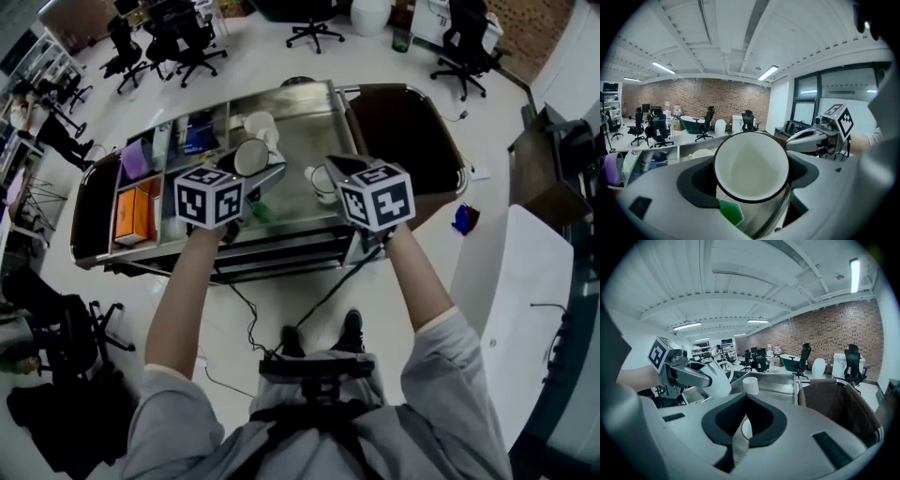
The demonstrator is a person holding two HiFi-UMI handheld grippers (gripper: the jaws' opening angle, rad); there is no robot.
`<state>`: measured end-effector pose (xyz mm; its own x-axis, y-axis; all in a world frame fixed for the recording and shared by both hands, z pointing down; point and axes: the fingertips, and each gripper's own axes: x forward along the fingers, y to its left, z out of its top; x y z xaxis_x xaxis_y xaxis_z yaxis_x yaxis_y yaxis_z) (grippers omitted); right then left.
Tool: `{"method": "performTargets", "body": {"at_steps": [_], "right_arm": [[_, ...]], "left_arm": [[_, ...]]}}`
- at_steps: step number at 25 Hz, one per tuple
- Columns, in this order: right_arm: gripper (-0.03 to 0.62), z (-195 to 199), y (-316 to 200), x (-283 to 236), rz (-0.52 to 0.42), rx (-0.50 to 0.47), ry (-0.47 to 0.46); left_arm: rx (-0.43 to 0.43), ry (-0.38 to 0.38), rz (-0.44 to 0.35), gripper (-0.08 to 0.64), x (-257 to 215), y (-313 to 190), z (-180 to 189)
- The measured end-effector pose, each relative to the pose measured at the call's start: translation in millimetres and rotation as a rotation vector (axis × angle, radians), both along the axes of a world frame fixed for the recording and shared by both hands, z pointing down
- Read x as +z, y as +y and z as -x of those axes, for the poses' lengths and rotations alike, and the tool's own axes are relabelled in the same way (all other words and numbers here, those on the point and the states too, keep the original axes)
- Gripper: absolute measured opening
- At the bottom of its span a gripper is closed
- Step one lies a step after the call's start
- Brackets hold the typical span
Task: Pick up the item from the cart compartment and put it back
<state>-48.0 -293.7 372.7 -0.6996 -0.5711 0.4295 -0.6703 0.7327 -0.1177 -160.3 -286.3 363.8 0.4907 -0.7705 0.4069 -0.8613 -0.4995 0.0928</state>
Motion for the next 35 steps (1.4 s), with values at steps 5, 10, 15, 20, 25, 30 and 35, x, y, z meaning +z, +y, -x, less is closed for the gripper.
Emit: {"method": "performTargets", "body": {"at_steps": [5,10,15,20,25,30,35], "right_arm": [[0.009,4.7,39.0,-4.7,-0.017,-0.059,-0.046],[0.009,10.8,73.6,2.4,-0.013,-0.100,-0.081],[0.009,15.4,92.4,10.6,0.013,-0.114,-0.111],[0.009,15.5,107.5,13.7,0.028,-0.123,-0.125],[0.009,14.4,122.6,17.4,0.033,-0.140,-0.143],[0.009,16.0,128.1,24.4,0.053,-0.140,-0.146],[0.009,16.2,130.1,26.1,0.059,-0.142,-0.140]], "left_arm": [[-0.021,0.023,-0.055,0.413,-14.4,51.7,10.7],[-0.043,0.057,-0.101,0.413,-25.1,97.1,24.5],[-0.077,0.096,-0.133,0.413,-28.3,135.3,37.4],[-0.101,0.106,-0.149,0.413,-24.0,167.6,42.0],[-0.133,0.113,-0.175,0.413,-20.1,195.4,47.2],[-0.186,0.145,-0.203,0.413,-13.4,213.9,55.9],[-0.228,0.133,-0.201,0.413,-7.3,219.2,66.1]]}}
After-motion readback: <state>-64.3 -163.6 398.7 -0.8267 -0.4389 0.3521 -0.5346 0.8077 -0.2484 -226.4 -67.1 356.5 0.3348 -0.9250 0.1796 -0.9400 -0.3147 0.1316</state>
